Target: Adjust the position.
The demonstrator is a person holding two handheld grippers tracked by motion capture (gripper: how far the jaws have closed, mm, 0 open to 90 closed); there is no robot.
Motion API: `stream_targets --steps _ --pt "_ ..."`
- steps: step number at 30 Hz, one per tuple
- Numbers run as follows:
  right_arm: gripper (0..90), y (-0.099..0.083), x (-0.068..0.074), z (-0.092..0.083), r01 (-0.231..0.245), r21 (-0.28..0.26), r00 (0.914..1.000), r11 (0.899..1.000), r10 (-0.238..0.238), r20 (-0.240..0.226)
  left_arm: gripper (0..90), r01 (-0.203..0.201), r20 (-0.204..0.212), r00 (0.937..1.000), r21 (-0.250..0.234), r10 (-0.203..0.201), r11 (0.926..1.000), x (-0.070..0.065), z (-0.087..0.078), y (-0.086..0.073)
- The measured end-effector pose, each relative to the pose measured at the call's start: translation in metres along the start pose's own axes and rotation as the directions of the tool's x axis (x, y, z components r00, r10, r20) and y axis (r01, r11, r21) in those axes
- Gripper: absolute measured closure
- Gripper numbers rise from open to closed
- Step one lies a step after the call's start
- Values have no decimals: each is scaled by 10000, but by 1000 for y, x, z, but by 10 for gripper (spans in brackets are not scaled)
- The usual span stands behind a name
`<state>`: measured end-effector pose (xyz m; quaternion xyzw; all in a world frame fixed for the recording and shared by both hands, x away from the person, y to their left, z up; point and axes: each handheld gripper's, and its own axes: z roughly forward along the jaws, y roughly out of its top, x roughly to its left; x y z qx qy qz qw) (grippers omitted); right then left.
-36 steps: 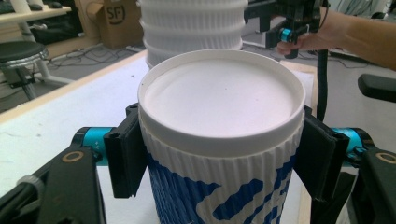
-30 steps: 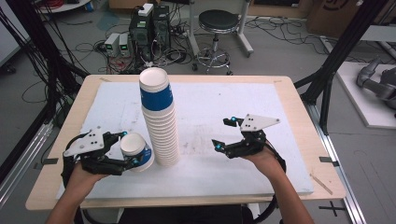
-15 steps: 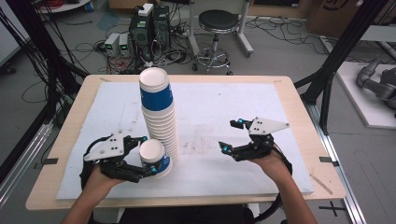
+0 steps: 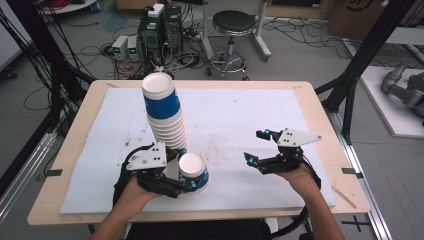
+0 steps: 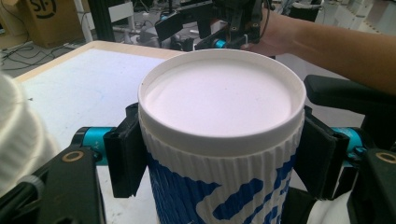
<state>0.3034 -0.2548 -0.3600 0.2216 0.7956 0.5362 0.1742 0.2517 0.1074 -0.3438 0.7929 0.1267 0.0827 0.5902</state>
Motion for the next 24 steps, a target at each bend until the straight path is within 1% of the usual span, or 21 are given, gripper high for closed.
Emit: stream_targets --steps 1,2,6,7,11,13,14,15,16,19,21,24 --pt "163 0 0 -1 16 0 10000 10000 -16 -39 285 0 0 10000 0 0 10000 0 0 0" --pt "163 -1 0 -2 27 -41 10000 10000 -27 -48 285 -30 -9 10000 -10 30 10000 -3 7 3" --pt "163 -5 0 -7 24 -104 10000 9999 -25 -69 285 3 61 10000 -136 -2 9999 -8 22 9" --pt "162 -6 -1 -8 22 -111 10000 9999 -23 -70 285 -49 108 9999 -153 51 9999 -8 26 11" --pt "162 -10 -3 -15 -21 -191 9999 9998 19 -124 285 -39 153 9999 -233 42 9997 -10 45 17" --pt "162 -12 -4 -19 -18 -245 9998 9997 13 -190 285 -14 93 10000 -238 16 9997 -10 55 19" --pt "162 -13 -4 -21 -17 -285 9997 9996 11 -231 285 -46 69 10000 -246 48 9997 -8 60 20" --pt "162 -13 -4 -21 -17 -285 9997 9996 11 -231 285 -46 69 10000 -246 48 9997 -8 60 20" --pt "162 -16 -5 -25 59 -339 9994 9994 -70 -335 285 -7 -60 10000 -316 6 9995 -5 69 23" --pt "162 -20 -6 -30 80 -386 9985 9992 -100 -531 285 37 -177 9998 -477 -46 9989 2 80 30" --pt "162 -23 -7 -33 35 -406 9983 9992 -59 -584 285 -112 -259 9996 -470 100 9988 6 89 35" --pt "162 -25 -8 -36 -43 -535 9971 9986 2 -764 286 -219 -317 9993 -408 206 9989 13 101 41"
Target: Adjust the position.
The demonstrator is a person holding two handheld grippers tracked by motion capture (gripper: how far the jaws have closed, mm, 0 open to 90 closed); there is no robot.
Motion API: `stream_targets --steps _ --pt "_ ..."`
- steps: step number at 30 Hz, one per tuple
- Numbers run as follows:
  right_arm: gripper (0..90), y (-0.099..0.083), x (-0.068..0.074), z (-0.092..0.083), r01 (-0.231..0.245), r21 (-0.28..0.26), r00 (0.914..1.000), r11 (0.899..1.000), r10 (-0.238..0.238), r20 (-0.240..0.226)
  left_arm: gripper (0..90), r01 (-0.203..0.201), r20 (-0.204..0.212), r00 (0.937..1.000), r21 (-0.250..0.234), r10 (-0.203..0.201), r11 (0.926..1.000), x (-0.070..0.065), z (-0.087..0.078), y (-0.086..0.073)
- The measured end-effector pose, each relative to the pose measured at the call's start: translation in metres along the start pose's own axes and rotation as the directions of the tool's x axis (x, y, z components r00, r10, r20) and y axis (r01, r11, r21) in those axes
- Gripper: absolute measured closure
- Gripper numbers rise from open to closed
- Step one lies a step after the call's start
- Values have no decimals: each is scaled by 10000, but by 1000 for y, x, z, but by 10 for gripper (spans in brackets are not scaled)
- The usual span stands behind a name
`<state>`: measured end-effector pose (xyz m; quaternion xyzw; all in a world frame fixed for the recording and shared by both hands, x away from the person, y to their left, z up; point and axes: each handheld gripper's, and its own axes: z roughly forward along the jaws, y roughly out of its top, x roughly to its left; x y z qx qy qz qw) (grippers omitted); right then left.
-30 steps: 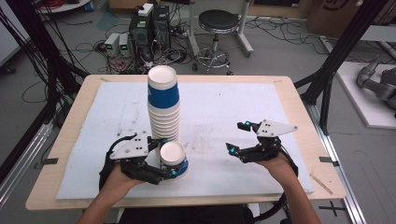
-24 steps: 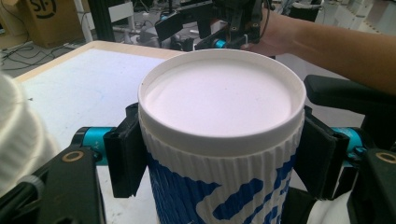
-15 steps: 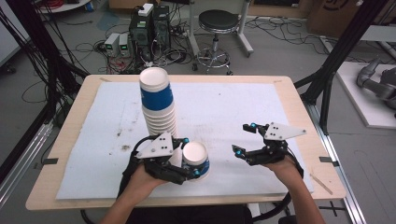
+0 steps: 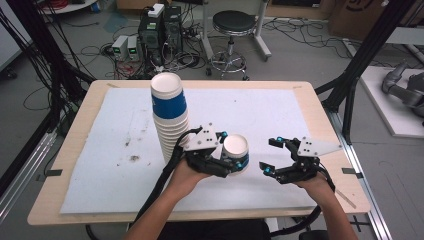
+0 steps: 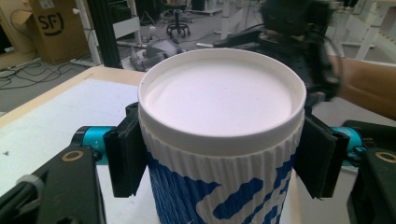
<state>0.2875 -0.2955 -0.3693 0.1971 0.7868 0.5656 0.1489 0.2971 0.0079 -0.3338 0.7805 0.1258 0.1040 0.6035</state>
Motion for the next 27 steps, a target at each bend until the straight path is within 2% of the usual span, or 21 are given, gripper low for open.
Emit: stream_targets --steps 7,10,13,15,16,17,18,21,22,23,25,27 --pt "162 3 6 7 -98 -143 9993 9998 93 -372 285 45 223 9997 -174 -41 9998 14 20 6" --pt "162 5 9 17 -205 -148 9991 9997 199 -386 285 167 341 9993 -364 -154 9992 16 22 6" --pt "158 7 11 32 -373 -56 9984 9993 370 -430 287 373 683 9971 -628 -330 9973 17 24 5" --pt "130 9 11 42 -491 -236 9967 9985 475 -651 290 346 748 9967 -610 -300 9975 17 24 5" --pt "137 9 9 46 -541 -289 9947 9981 514 -888 290 317 647 9975 -608 -277 9976 18 23 5" --pt "200 10 8 48 -524 -260 9937 9983 495 -1002 290 367 640 9974 -617 -328 9974 20 20 5" --pt "227 11 7 48 -520 -212 9916 9984 491 -1197 290 533 718 9962 -636 -487 9965 22 19 4" --pt "261 14 7 47 -280 -4 9927 9996 277 -1178 281 636 920 9941 -590 -580 9962 25 17 2" --pt "289 17 8 46 202 363 9938 9991 -160 -1104 275 653 1064 9924 -296 -618 9974 27 17 2" --pt "292 17 8 45 313 452 9938 9985 -263 -1079 268 669 1072 9921 -201 -644 9976 27 18 3" --pt "296 19 8 44 640 733 9931 9953 -564 -1025 206 529 747 9958 125 -536 9985 27 19 4" --pt "297 22 8 43 1131 1149 9903 9869 -1026 -933 178 436 859 9952 322 -462 9985 28 19 5"
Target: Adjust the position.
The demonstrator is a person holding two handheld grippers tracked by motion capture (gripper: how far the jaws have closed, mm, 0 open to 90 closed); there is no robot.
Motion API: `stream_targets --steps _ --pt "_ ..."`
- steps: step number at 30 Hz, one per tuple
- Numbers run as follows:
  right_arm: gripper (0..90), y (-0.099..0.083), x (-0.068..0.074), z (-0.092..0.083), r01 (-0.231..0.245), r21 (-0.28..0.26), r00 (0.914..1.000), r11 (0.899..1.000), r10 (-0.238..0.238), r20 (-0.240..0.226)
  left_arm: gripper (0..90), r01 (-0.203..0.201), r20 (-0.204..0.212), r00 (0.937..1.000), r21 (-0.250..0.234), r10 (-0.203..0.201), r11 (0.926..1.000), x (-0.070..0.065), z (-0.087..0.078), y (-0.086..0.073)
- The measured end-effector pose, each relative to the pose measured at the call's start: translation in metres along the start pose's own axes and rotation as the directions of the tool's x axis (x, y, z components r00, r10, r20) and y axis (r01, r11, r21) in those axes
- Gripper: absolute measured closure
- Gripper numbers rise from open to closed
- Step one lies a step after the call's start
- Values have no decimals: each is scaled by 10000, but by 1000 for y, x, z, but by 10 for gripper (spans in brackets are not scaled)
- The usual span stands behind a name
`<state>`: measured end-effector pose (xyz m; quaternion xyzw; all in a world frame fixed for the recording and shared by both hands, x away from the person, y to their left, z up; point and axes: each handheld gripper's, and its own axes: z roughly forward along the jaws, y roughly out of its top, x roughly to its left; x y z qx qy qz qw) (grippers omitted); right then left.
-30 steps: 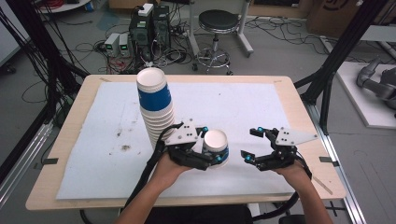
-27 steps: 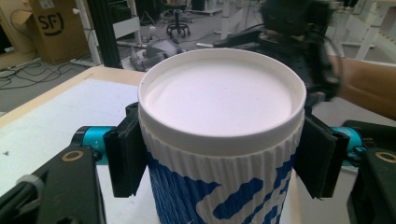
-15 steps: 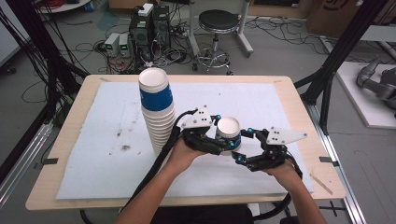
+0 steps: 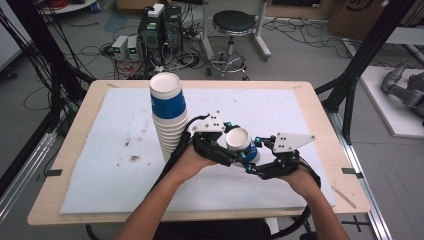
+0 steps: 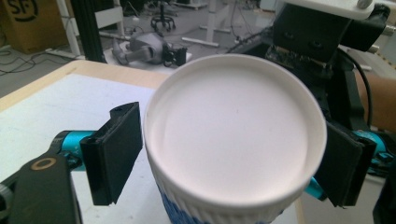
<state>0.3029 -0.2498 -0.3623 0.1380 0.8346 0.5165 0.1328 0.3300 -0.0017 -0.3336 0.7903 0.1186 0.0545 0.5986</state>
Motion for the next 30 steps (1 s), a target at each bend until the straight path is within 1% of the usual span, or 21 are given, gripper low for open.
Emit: stream_targets --steps 1,2,3,4,6,7,8,9,12,14,15,16,17,18,19,21,23,25,26,27,30 --pt "296 1 0 -1 173 226 9998 9996 -174 39 186 -56 146 9999 117 54 9999 1 -1 0" --pt "293 2 0 -2 311 408 9995 9987 -314 88 241 -79 454 9989 74 75 9999 2 -1 -1" --pt "272 2 0 -3 444 429 9989 9981 -450 123 282 -95 496 9987 31 93 10000 2 -2 -1" --pt "237 1 0 -4 454 292 9988 9985 -458 143 287 -95 496 9987 31 93 10000 2 -2 -1" --pt "190 -3 -1 -6 -108 -477 9999 9988 109 25 295 -11 689 9976 -347 35 9994 2 -2 0" --pt "149 -7 -1 -6 -536 -902 9985 9945 538 4 297 42 882 9961 -580 10 9983 2 -2 0" --pt "149 -7 -1 -6 -536 -902 9985 9945 538 4 299 42 882 9961 -580 10 9983 2 -2 0" --pt "126 -15 -4 -3 -1468 -1519 9885 9774 1392 -593 300 214 1114 9937 -1103 -90 9937 0 -1 1" --pt "152 -18 -3 1 -1662 -1612 9849 9728 1559 -749 299 249 1175 9930 -1056 -124 9941 1 0 1" --pt "178 -17 -4 0 -1382 -1410 9891 9803 1293 -701 290 326 1144 9932 -912 -221 9953 1 0 1" --pt "184 -15 -4 -2 -1177 -1253 9921 9851 1110 -585 281 241 1037 9945 -786 -159 9966 0 1 1" --pt "185 -14 -4 -3 -897 -1048 9956 9904 864 -355 263 53 713 9975 -548 -14 9985 -1 1 0" --pt "185 -12 -4 -4 -626 -728 9980 9954 617 -142 217 37 565 9984 -335 -18 9994 -1 2 0" --pt "185 -11 -4 -4 -402 -428 9992 9983 400 -63 201 225 711 9973 -253 -207 9994 1 3 -2" --pt "185 -11 -3 -5 -258 -258 9997 9993 257 -56 228 289 1099 9936 -180 -267 9994 3 3 -3" --pt "177 -11 -3 -6 -77 -189 9999 9998 75 -131 277 204 1405 9900 -394 -146 9990 3 1 -4" --pt "136 -14 -3 -7 -453 -607 9981 9971 426 -450 300 143 1582 9874 -722 -27 9973 2 -2 -5" --pt "132 -18 -5 -6 -1261 -1107 9893 9858 1167 -876 304 257 1671 9859 -917 -101 9955 2 -3 -6" --pt "132 -20 -5 -5 -1459 -1205 9856 9819 1338 -1033 305 217 1706 9853 -934 -55 9954 2 -3 -7" --pt "133 -21 -4 -4 -1495 -1255 9845 9808 1358 -1114 305 229 1772 9842 -899 -67 9957 2 -3 -7" --pt "170 -21 -5 -7 -1022 -1236 9891 9871 876 -1180 305 228 1873 9823 -882 -59 9958 0 -4 -8"
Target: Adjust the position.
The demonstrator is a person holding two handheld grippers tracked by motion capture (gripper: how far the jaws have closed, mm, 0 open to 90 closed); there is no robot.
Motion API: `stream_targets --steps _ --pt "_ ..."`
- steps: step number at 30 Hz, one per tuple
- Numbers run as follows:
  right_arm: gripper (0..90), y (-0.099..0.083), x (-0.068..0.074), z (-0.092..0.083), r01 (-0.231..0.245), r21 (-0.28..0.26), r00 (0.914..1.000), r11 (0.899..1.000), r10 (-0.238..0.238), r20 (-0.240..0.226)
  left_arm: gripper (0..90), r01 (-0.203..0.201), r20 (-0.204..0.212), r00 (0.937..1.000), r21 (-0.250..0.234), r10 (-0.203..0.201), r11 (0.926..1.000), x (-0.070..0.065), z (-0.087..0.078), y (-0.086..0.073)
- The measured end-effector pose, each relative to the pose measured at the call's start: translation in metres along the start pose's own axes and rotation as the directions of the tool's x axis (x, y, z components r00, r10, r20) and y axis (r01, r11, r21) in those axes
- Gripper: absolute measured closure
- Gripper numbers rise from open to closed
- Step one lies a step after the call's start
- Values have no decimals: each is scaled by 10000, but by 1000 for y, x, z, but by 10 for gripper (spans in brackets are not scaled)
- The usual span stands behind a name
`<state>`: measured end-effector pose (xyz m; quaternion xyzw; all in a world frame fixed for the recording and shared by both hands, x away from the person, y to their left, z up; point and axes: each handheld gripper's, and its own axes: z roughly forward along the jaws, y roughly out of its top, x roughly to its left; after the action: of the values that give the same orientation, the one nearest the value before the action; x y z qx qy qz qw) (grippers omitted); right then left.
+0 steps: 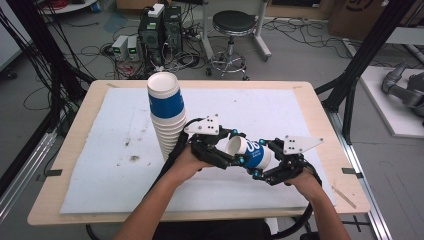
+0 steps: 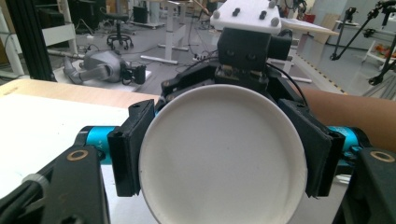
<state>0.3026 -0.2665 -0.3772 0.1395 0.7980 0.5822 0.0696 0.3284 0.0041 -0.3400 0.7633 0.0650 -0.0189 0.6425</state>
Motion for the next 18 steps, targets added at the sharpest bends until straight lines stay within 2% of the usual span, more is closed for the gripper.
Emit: stream_targets --steps 3,5,8,12,14,16,18 --pt "186 6 3 -5 817 528 9965 9953 -826 146 286 -87 2 10000 471 87 9989 -1 1 -1" --pt "189 9 3 -7 1100 863 9936 9902 -1117 157 285 -84 123 9999 657 76 9978 -1 2 -2" --pt "177 9 2 -9 912 774 9958 9928 -909 -66 300 -130 265 9996 405 120 9991 0 1 -2" --pt "136 4 0 -9 -174 -84 9998 9998 174 -76 300 -21 170 9999 -63 22 10000 0 0 -2" --pt "137 4 0 -10 -189 -290 9997 9994 184 -170 301 3 196 9998 -93 -1 10000 0 0 -2" --pt "152 5 0 -12 -77 -458 9998 9989 69 -166 302 -122 207 9997 86 120 9999 -1 1 -4" --pt "174 8 0 -15 88 -374 9997 9993 -96 -203 304 -102 197 9998 132 99 9999 -1 1 -5"
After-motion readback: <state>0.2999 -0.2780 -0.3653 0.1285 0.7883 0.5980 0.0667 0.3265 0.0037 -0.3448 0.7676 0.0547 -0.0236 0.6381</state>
